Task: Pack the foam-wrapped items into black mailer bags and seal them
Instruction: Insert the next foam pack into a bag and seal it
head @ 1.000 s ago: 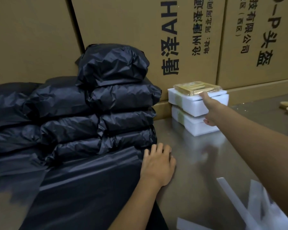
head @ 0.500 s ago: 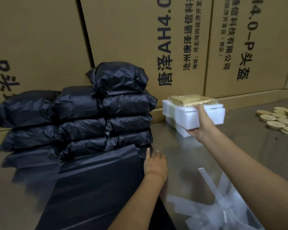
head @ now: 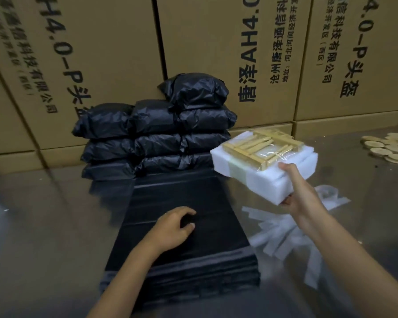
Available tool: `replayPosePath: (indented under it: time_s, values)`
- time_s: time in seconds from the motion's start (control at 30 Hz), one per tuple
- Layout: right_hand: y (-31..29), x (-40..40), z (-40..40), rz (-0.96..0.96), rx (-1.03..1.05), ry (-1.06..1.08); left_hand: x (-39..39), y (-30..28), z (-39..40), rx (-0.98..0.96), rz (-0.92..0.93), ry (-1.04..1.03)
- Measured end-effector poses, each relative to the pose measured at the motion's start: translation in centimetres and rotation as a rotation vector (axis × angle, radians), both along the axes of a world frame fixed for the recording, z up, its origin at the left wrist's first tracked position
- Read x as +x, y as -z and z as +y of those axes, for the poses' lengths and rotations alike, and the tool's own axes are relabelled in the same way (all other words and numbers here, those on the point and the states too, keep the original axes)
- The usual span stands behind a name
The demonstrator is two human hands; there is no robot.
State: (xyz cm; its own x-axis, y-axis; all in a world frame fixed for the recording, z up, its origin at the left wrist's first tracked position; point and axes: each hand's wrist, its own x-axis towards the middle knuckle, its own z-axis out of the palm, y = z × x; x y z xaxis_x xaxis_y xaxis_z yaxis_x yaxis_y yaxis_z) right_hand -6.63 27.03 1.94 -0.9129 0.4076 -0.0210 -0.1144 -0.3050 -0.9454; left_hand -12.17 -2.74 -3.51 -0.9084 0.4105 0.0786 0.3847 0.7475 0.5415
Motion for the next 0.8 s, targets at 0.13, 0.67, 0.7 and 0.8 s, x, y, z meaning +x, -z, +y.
replayPosePath:
  time_s: [0.13, 0.67, 0.7, 0.8]
  values:
    - [1.1, 3.2, -2.4, 0.017, -0.097, -0.089, 3.7, -0.2, -5.0, -0.088, -0.110, -0.042]
    - [2.7, 9.1, -6.4, 0.036, -0.233, -0.256, 6.9, 0.2, -8.4, 0.187, 0.284, -0.175]
    - [2.6, 9.3, -6.4, 0.038, -0.241, -0.270, 6.9, 0.1, -8.3, 0.204, 0.302, -0.162]
    - [2.3, 10.1, -6.3, 0.051, -0.240, -0.298, 6.7, -0.3, -8.5, 0.188, 0.255, -0.037]
